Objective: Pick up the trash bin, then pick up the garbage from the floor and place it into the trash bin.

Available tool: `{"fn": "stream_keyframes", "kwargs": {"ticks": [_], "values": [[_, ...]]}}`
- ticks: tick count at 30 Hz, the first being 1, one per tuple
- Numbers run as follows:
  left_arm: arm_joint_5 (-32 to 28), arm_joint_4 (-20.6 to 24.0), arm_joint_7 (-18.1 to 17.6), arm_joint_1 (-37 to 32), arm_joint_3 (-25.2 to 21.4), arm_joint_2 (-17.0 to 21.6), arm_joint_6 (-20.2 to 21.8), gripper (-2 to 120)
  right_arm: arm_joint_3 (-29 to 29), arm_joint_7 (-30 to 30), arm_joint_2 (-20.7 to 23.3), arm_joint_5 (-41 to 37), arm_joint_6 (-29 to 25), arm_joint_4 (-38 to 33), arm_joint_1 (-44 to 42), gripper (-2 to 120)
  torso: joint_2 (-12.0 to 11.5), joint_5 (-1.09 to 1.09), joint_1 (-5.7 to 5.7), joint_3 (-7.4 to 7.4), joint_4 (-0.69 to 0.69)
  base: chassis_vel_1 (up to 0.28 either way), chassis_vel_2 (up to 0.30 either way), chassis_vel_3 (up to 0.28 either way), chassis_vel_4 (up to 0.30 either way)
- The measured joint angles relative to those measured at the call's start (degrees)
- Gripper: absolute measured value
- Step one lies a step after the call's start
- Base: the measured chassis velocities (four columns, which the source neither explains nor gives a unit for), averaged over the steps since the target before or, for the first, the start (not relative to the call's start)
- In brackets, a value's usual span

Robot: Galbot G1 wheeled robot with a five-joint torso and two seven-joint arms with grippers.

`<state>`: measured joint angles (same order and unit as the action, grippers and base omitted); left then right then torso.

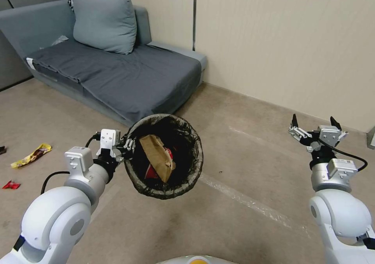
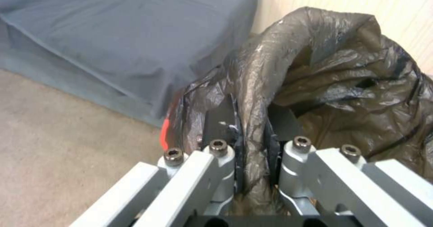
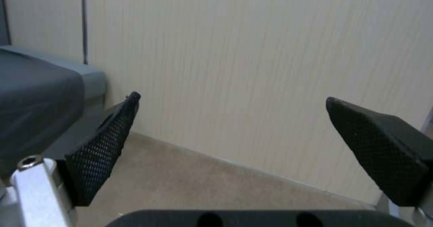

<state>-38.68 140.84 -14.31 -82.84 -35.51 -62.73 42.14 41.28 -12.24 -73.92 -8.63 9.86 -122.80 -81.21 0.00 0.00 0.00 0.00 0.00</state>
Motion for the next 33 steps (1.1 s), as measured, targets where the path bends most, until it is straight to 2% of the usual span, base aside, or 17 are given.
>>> {"fn": "stream_keyframes", "kwargs": {"ticks": [15, 33], "values": [[-0.3, -0.4, -0.1, 0.2, 0.0, -0.1, 0.0, 6, -1.2, 0.0, 0.0, 0.4, -0.2, 0.7, -0.1, 100, 0.0, 0.00, 0.00, 0.00, 0.00, 0.007, 0.004, 0.006, 0.004], [-0.4, -1.3, 0.0, 0.9, 0.1, -0.2, 0.0, 6, -1.9, -0.1, -0.1, 0.8, -0.3, 2.1, 0.3, 100, 0.0, 0.00, 0.00, 0.00, 0.00, 0.067, 0.061, 0.053, 0.053]]}}
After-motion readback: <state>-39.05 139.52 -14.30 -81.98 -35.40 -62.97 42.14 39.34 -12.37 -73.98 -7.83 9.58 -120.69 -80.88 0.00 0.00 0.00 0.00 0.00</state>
